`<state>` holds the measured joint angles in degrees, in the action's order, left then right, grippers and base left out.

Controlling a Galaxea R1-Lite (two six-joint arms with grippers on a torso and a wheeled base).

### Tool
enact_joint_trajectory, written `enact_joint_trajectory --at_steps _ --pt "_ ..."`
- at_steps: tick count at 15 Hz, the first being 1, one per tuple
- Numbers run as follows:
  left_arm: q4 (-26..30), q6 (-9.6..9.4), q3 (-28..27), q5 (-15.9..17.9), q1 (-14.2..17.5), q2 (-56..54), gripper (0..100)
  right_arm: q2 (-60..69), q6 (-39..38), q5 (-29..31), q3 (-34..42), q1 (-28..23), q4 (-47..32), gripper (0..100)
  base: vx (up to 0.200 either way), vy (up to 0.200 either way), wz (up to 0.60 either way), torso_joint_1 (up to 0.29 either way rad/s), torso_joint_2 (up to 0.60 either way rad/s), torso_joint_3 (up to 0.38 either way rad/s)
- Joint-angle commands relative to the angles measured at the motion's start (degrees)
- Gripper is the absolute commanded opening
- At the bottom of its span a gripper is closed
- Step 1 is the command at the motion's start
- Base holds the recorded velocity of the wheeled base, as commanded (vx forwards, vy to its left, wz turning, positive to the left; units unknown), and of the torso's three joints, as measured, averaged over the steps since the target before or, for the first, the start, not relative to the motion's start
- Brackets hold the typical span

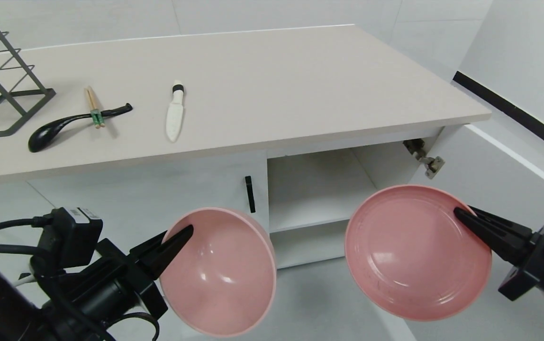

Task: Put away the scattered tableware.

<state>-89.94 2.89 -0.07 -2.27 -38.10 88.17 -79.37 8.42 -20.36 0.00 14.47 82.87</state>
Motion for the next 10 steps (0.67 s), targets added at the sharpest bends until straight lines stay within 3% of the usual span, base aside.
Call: enact_joint_trajectory --at_steps 1,6,10 --pt "-0.1 0.01 0.1 0.0 0.0 0.0 0 0.0 0.0 0.0 0.0 0.0 0.0 0 0.0 0.0 0.0 -0.119 0.46 0.339" --pt "-0.1 0.01 0.1 0.0 0.1 0.2 0 0.0 0.0 0.0 0.0 -0.1 0.0 0 0.0 0.0 0.0 -0.078 0.45 0.365" --pt "-0.1 0.01 0.1 0.0 0.1 0.2 0 0.0 1.1 0.4 0.0 -0.1 -0.2 0 0.0 0.0 0.0 -0.017 0.14 0.118"
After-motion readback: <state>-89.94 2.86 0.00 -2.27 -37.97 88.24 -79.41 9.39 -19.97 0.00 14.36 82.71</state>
